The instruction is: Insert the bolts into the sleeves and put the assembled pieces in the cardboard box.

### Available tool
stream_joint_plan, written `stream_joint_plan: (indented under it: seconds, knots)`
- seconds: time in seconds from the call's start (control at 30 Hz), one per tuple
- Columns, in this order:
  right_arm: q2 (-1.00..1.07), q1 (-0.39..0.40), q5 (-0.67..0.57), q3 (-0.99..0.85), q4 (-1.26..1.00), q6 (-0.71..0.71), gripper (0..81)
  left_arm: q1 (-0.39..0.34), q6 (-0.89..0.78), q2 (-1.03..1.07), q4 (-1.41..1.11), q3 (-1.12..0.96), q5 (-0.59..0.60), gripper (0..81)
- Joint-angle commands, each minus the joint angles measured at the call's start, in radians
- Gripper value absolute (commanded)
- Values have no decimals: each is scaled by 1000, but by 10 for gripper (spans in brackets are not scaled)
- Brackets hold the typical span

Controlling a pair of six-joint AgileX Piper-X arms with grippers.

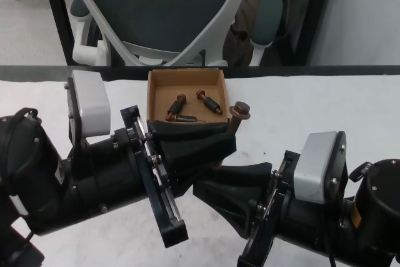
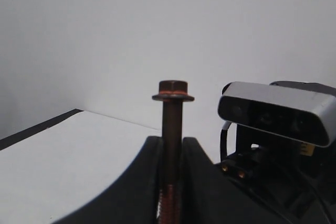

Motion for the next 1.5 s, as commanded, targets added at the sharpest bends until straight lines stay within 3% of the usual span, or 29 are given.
stream_joint_plan:
  seconds: [0.0,0.4,1.47]
  knots:
    - [-2,-3,-8,13,-4,-3,2,-3,11,-1,-10,1,0,8]
    - [-35,-3,46,60,-49,-36,2,-3,11,-1,-10,1,-2,8]
    - [-51,-2,15,60,-163,-19,2,-3,-36,-1,-10,1,-23,8]
